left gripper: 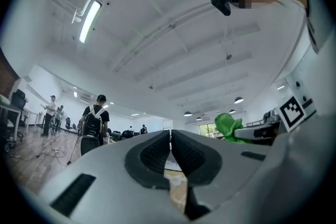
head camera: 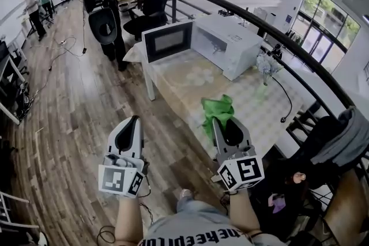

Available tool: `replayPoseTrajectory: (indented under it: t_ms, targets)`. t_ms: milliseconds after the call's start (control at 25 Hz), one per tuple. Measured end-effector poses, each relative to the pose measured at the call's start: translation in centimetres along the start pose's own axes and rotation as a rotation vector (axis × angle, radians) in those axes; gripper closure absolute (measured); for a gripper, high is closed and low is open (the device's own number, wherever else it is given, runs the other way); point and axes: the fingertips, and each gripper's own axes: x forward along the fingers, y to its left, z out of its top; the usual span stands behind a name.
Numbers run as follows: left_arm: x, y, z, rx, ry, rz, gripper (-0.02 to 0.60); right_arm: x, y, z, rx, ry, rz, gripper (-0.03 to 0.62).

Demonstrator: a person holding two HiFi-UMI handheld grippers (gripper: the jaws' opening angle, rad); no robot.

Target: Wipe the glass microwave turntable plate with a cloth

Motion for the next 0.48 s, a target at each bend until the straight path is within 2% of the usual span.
replayPoseTrajectory:
  t_ms: [280, 480]
  targets:
    - [4.9, 1.0, -1.3, 0.011, -0.016, 0.033, 0.569, 5.0, -3.1, -1.0, 0.004, -0.006, 0.039, 0.496]
    - [7.0, 1.4, -3.0, 0.017, 0.014, 0.039, 0.569, 7.4, -4.5, -2.5, 0.038, 0.01, 0.051, 0.496]
